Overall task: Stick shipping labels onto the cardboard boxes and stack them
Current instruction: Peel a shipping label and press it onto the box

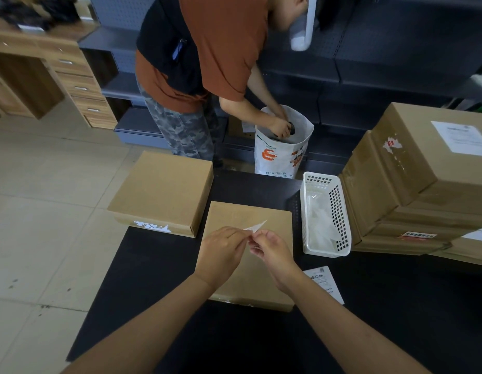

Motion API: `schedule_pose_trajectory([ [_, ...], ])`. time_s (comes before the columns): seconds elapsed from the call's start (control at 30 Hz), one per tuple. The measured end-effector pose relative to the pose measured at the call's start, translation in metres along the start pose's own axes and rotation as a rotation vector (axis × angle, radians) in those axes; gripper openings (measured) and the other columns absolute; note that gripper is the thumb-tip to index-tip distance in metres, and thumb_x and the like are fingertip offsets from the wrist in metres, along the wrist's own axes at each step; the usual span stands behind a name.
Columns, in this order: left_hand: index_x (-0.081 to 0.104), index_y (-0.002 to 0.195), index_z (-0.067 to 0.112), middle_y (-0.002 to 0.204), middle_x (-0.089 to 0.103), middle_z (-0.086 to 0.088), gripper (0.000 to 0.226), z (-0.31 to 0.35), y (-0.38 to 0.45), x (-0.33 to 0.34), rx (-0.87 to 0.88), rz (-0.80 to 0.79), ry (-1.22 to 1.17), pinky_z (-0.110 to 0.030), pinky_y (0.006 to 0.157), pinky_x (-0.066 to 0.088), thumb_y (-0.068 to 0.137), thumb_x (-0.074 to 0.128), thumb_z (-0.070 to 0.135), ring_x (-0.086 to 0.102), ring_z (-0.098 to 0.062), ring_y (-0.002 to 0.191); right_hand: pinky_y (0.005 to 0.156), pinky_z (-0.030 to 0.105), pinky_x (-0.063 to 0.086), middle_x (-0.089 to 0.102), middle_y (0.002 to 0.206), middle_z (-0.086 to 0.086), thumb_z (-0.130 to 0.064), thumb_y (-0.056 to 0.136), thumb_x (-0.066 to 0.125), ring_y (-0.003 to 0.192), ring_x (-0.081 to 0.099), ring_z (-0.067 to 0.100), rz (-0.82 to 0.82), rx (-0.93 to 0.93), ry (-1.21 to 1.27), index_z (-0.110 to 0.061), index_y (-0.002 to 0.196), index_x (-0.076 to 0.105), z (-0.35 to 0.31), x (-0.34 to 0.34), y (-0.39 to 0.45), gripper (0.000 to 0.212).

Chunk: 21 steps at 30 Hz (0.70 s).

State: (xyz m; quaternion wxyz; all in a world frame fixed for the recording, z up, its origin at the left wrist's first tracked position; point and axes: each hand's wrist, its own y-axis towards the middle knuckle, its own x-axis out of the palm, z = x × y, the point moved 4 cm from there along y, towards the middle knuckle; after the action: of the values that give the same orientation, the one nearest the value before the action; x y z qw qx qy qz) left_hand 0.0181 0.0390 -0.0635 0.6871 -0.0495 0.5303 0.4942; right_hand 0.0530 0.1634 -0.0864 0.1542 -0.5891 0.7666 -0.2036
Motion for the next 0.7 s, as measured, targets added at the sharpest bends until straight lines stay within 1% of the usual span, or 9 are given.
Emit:
schedule_pose_trajectory([
  [0.07, 0.075, 0.1, 0.02, 0.093, 0.074, 0.009, 0.018, -0.002, 0.0, 0.001, -0.111, -0.014, -0.084, -0.017, 0.075, 0.05, 0.084, 0.072, 0.015, 0.067, -0.007, 0.086, 0.101, 0.037, 0.048, 0.067, 0.098, 0.003, -0.027, 0.098, 0.05, 0.103, 0.062, 0.021, 0.006, -0.016, -0.011, -0.018, 0.09, 0.064, -0.001, -0.001, 0.0, 0.019],
  [0.2, 0.074, 0.105, 0.024, 0.098, 0.072, 0.014, 0.019, -0.008, -0.001, 0.003, -0.306, -0.025, -0.365, -0.019, 0.076, 0.053, 0.088, 0.069, 0.02, 0.065, -0.002, 0.09, 0.096, 0.035, 0.049, 0.066, 0.104, 0.008, -0.029, 0.098, 0.051, 0.097, 0.059, 0.018, -0.019, -0.068, -0.064, -0.023, 0.086, 0.061, -0.005, -0.002, -0.002, 0.016],
  [0.23, 0.074, 0.104, 0.023, 0.096, 0.072, 0.015, 0.018, -0.008, 0.0, 0.002, -0.324, -0.019, -0.411, -0.017, 0.075, 0.052, 0.087, 0.069, 0.019, 0.065, -0.001, 0.09, 0.09, 0.03, 0.049, 0.065, 0.103, 0.007, -0.028, 0.098, 0.051, 0.093, 0.057, 0.015, -0.025, -0.078, -0.081, -0.022, 0.087, 0.06, -0.006, -0.003, -0.002, 0.015],
  [0.3, 0.074, 0.103, 0.021, 0.095, 0.071, 0.016, 0.017, -0.006, 0.002, -0.002, -0.338, -0.013, -0.459, -0.012, 0.074, 0.05, 0.087, 0.069, 0.017, 0.065, 0.001, 0.09, 0.078, 0.022, 0.045, 0.062, 0.097, -0.002, -0.024, 0.098, 0.05, 0.087, 0.055, 0.008, -0.026, -0.098, -0.084, -0.02, 0.088, 0.058, -0.01, -0.004, -0.003, 0.013],
  [0.33, 0.074, 0.102, 0.02, 0.094, 0.071, 0.015, 0.017, -0.006, 0.004, -0.003, -0.346, -0.017, -0.472, -0.01, 0.074, 0.049, 0.086, 0.069, 0.016, 0.064, 0.002, 0.09, 0.076, 0.02, 0.043, 0.062, 0.097, -0.006, -0.022, 0.098, 0.051, 0.086, 0.054, 0.007, -0.024, -0.107, -0.081, -0.019, 0.088, 0.058, -0.012, -0.003, -0.003, 0.013],
  [0.43, 0.075, 0.101, 0.02, 0.092, 0.07, 0.016, 0.016, -0.005, 0.005, -0.004, -0.389, -0.034, -0.516, -0.01, 0.074, 0.05, 0.086, 0.07, 0.016, 0.065, 0.002, 0.09, 0.073, 0.019, 0.042, 0.06, 0.092, -0.008, -0.019, 0.098, 0.05, 0.08, 0.052, 0.006, -0.008, -0.134, -0.105, -0.021, 0.085, 0.058, -0.012, -0.003, -0.003, 0.015],
  [0.57, 0.074, 0.096, 0.023, 0.088, 0.07, 0.018, 0.012, -0.005, 0.005, -0.004, -0.494, -0.088, -0.617, -0.015, 0.076, 0.051, 0.089, 0.066, 0.018, 0.064, 0.001, 0.087, 0.062, 0.006, 0.042, 0.058, 0.079, -0.009, -0.019, 0.098, 0.051, 0.071, 0.05, 0.005, 0.009, -0.181, -0.152, -0.02, 0.085, 0.057, -0.012, -0.003, -0.007, 0.014],
  [0.63, 0.074, 0.092, 0.026, 0.085, 0.07, 0.017, 0.012, -0.005, 0.004, -0.005, -0.528, -0.095, -0.643, -0.016, 0.075, 0.052, 0.089, 0.066, 0.017, 0.064, 0.0, 0.084, 0.064, 0.01, 0.042, 0.059, 0.081, -0.006, -0.019, 0.098, 0.052, 0.074, 0.051, 0.009, 0.006, -0.181, -0.166, -0.019, 0.086, 0.057, -0.012, -0.002, -0.008, 0.013],
  [0.7, 0.074, 0.09, 0.026, 0.084, 0.071, 0.015, 0.01, -0.006, 0.004, -0.005, -0.551, -0.114, -0.661, -0.015, 0.074, 0.051, 0.088, 0.067, 0.018, 0.064, 0.0, 0.082, 0.071, 0.021, 0.045, 0.061, 0.086, 0.0, -0.018, 0.097, 0.052, 0.078, 0.052, 0.014, 0.001, -0.175, -0.172, -0.018, 0.086, 0.058, -0.011, -0.001, -0.008, 0.012],
])
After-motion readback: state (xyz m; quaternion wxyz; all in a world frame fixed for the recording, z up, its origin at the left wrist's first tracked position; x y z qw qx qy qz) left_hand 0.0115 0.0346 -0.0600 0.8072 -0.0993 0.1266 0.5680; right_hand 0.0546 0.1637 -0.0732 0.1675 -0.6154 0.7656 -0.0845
